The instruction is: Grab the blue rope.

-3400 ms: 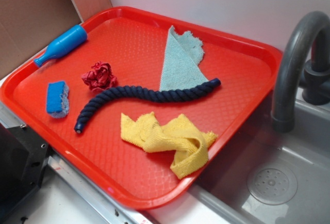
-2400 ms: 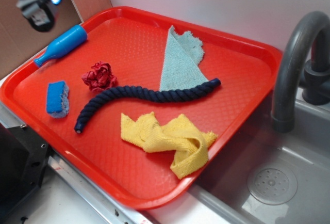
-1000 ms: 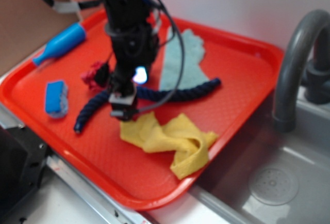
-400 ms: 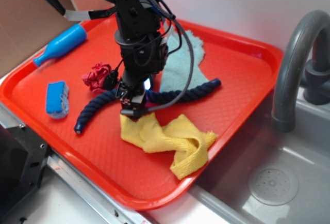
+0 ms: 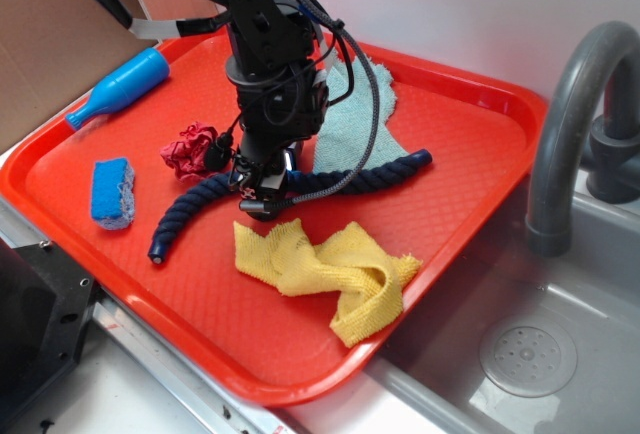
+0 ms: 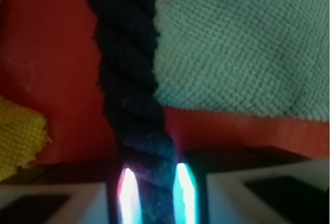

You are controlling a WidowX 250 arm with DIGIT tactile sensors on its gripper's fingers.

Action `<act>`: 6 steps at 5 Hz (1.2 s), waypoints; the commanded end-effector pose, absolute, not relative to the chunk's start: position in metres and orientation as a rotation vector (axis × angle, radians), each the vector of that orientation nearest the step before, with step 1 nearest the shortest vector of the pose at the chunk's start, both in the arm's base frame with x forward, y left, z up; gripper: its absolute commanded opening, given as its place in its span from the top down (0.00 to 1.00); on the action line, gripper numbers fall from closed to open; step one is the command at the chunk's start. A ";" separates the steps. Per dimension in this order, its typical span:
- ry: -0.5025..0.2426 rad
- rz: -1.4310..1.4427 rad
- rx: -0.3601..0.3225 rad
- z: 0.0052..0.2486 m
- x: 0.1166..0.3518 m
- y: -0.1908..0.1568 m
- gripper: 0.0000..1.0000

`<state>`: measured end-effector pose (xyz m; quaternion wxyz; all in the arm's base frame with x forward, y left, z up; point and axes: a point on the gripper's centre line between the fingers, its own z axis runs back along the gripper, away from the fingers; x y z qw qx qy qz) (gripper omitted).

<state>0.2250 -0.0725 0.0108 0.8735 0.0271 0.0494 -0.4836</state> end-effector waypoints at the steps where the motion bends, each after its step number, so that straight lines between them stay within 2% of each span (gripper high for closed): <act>1: 0.008 -0.756 0.159 0.070 0.227 -0.065 1.00; 2: -0.049 -0.554 0.104 0.120 0.229 -0.055 1.00; 3: -0.130 -0.300 0.002 0.169 0.220 -0.043 1.00; 4: -0.135 -0.031 -0.196 0.217 0.209 -0.025 1.00; 5: -0.157 0.218 -0.183 0.233 0.204 -0.020 1.00; 6: -0.092 0.182 -0.103 0.222 0.211 -0.029 1.00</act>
